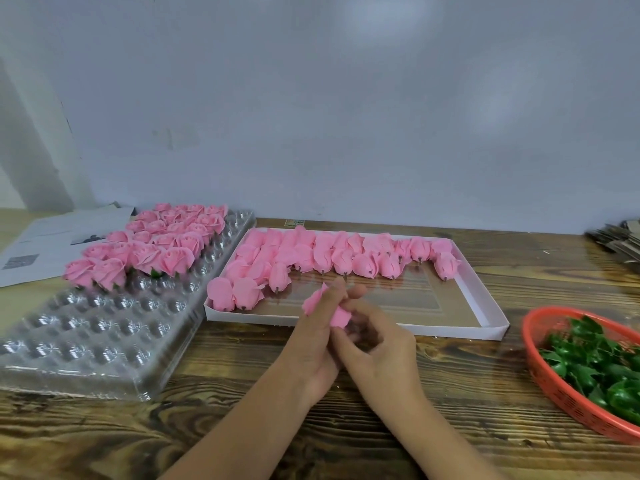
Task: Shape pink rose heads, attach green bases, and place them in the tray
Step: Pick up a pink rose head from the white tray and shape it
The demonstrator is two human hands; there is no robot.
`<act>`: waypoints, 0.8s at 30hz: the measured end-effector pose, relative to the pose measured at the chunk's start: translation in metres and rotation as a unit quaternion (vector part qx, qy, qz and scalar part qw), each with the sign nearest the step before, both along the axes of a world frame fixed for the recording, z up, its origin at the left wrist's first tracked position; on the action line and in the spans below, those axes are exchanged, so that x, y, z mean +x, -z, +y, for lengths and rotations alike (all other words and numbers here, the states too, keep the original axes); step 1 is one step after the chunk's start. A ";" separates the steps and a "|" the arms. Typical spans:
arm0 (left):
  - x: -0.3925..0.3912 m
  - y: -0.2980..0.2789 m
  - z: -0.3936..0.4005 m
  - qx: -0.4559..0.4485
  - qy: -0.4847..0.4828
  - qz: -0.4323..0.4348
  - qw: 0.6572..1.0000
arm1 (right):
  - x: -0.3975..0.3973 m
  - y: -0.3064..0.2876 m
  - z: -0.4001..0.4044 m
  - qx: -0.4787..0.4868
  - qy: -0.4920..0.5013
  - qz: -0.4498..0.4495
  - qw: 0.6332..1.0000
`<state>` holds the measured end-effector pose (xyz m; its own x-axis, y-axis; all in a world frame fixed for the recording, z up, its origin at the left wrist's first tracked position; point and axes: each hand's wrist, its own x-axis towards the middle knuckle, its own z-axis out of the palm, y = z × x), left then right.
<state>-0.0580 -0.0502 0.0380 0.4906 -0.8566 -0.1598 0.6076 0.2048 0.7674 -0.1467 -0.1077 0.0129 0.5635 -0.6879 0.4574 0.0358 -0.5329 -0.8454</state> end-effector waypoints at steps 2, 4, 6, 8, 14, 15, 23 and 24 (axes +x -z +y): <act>0.001 0.001 -0.001 0.000 0.001 -0.020 1.000 | 0.002 -0.003 0.001 0.086 -0.024 -0.028 0.996; 0.002 0.000 -0.001 0.003 -0.002 -0.054 0.999 | 0.003 -0.008 0.000 0.174 -0.057 -0.056 0.981; 0.002 -0.001 0.001 0.008 0.004 -0.090 0.996 | 0.001 -0.013 -0.002 0.234 -0.097 -0.072 0.965; 0.003 -0.002 0.003 0.012 0.016 -0.113 0.993 | -0.002 -0.016 -0.004 0.278 -0.137 -0.068 0.948; 0.008 -0.003 0.006 0.026 0.016 -0.129 0.991 | -0.002 -0.017 -0.009 0.434 -0.257 -0.087 0.859; 0.009 -0.003 0.006 0.025 0.016 -0.126 0.992 | -0.002 -0.017 -0.009 0.440 -0.260 -0.090 0.855; 0.013 0.003 -0.002 0.009 -0.023 0.017 1.000 | 0.000 0.000 -0.002 -0.016 -0.074 0.041 0.996; 0.013 0.005 -0.002 0.002 -0.025 0.026 0.999 | 0.000 0.002 -0.002 -0.065 -0.068 0.059 0.994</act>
